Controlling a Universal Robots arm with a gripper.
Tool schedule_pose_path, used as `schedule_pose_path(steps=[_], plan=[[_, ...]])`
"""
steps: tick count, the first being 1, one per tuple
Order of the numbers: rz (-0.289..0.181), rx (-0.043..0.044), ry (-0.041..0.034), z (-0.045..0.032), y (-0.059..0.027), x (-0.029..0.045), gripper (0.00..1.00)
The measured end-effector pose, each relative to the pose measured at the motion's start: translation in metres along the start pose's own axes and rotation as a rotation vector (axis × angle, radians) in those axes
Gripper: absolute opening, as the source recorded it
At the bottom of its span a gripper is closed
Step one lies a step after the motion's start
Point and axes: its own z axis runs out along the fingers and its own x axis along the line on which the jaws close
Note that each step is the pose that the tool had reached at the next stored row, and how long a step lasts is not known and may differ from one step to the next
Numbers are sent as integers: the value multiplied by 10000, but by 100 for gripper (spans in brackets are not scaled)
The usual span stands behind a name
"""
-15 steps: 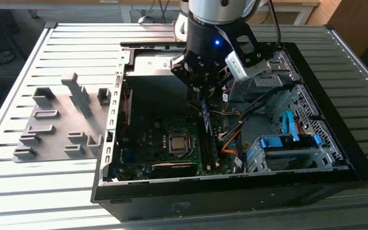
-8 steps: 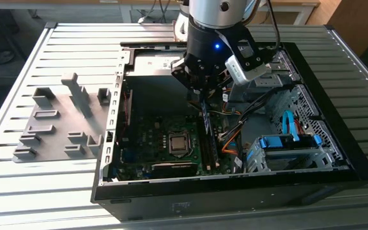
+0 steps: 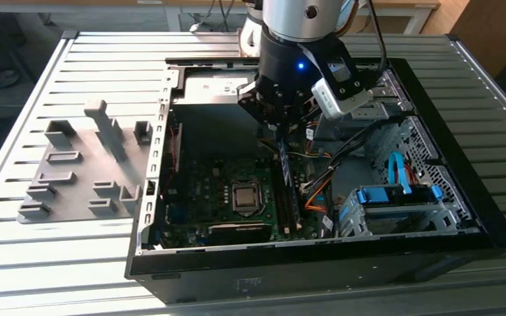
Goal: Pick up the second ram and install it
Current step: 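Insert the second ram into the second slot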
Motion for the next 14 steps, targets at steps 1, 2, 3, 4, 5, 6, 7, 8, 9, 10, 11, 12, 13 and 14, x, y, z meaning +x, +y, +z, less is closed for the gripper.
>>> schedule_pose_path(steps=[1,2,3,4,5,6,7,8,9,10,11,12,13,14], plan=[[10,1,1,5,-2,-1,14],[18,0,4,12,-1,-4,14],[32,2,10,19,-2,-12,14],[48,4,14,24,-3,-21,14],[57,6,15,24,-4,-31,14],[57,5,15,25,-4,-35,14],[57,5,15,27,-3,-38,14],[58,1,14,33,-3,-39,14],[58,1,14,37,-3,-39,14],[59,5,16,38,-3,-39,14],[58,6,19,39,-3,-39,14],[57,2,23,44,-3,-40,14],[58,1,28,49,-3,-39,14],[58,2,36,55,-3,-39,14]])
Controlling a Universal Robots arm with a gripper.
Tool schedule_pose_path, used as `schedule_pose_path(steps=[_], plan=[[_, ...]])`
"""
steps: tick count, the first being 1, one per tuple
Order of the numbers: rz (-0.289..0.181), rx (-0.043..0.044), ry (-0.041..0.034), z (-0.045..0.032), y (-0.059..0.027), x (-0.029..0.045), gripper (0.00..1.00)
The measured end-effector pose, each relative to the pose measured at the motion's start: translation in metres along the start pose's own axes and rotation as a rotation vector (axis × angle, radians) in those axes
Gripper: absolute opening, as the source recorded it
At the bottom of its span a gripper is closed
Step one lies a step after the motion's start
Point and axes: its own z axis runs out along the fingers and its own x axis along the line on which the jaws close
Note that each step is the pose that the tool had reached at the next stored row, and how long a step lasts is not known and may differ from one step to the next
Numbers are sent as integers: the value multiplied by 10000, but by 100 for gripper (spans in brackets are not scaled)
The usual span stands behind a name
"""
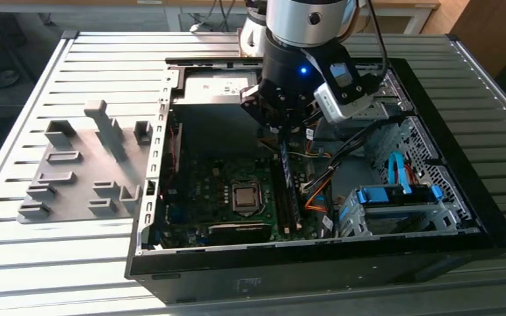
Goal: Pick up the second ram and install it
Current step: 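Insert the second ram into the second slot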
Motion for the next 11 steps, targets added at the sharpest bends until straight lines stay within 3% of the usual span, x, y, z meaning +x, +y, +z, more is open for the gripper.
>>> schedule_pose_path(steps=[4,11], plan=[[-1,1,16,30,-19,0,14],[-1,3,33,154,-22,1,14]])
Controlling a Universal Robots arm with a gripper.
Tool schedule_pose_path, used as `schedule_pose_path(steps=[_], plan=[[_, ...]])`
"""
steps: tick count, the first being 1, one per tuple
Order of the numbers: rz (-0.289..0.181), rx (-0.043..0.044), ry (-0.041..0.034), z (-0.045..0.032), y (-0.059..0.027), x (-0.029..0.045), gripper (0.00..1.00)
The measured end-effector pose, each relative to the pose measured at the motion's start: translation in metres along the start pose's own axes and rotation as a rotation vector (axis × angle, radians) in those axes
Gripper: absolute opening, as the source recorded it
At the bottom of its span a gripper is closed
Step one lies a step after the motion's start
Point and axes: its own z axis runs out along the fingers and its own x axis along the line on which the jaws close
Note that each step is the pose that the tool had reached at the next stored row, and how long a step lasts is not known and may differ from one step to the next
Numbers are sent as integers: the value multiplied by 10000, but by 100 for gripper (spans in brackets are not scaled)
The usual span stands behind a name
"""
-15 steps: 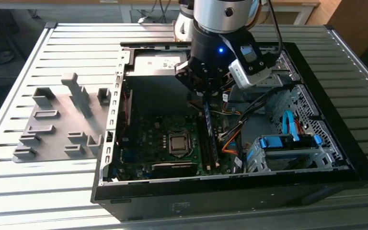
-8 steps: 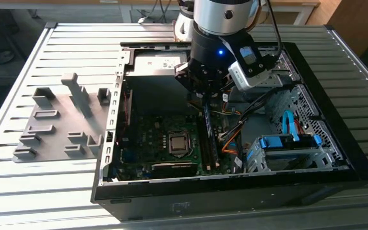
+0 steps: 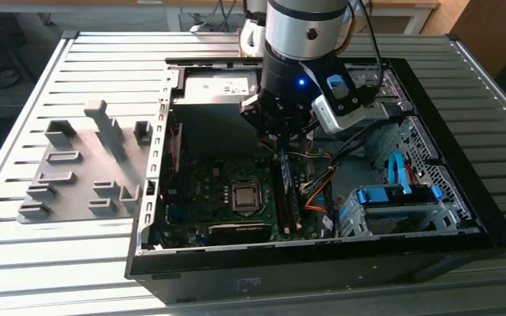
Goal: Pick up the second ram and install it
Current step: 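Insert the second ram into the second slot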
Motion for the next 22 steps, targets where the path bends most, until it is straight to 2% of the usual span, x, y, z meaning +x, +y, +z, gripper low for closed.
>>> schedule_pose_path(steps=[10,22], plan=[[35,-3,33,96,-74,-18,14],[93,-10,61,273,-78,-59,14]])
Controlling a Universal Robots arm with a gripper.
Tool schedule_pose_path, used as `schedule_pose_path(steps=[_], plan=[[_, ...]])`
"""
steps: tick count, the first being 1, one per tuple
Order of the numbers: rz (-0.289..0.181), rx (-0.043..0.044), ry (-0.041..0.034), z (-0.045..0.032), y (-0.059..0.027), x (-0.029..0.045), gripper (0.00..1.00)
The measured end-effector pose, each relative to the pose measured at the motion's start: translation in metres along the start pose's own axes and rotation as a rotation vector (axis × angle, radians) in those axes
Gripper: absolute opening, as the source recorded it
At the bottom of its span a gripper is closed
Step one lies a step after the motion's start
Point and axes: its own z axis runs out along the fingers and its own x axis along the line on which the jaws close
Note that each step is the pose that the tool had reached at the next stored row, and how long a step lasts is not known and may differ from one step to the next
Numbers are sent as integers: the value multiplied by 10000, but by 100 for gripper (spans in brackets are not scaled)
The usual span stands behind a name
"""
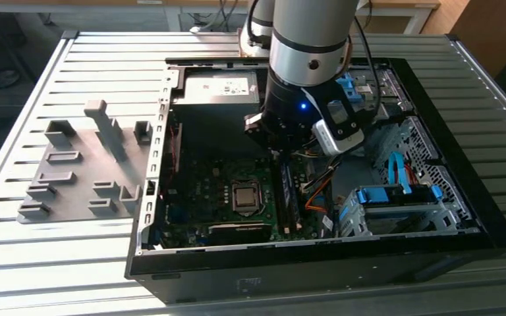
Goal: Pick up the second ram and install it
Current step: 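Insert the second ram into the second slot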
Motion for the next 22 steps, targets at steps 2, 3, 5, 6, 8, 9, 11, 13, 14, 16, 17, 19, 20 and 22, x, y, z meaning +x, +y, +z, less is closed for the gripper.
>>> schedule_pose_path(steps=[2,3,5,6,8,9,11,13,14,16,17,19,20,22], plan=[[-2,0,5,37,-2,-4,14],[-2,0,8,49,-4,-7,14],[1,3,11,53,-8,-5,14],[1,3,11,53,-8,-6,14],[0,2,11,54,-8,-6,14],[0,1,11,54,-8,-6,14],[0,-5,9,72,-8,-6,14],[-2,-52,19,91,-17,-7,14],[-1,-134,25,97,-24,-7,14],[33,-183,29,114,-43,-7,14],[75,-189,29,124,-50,-7,14],[161,-191,29,146,-59,-7,14],[206,-189,30,156,-60,-7,14],[250,-188,29,186,-61,-8,14]])
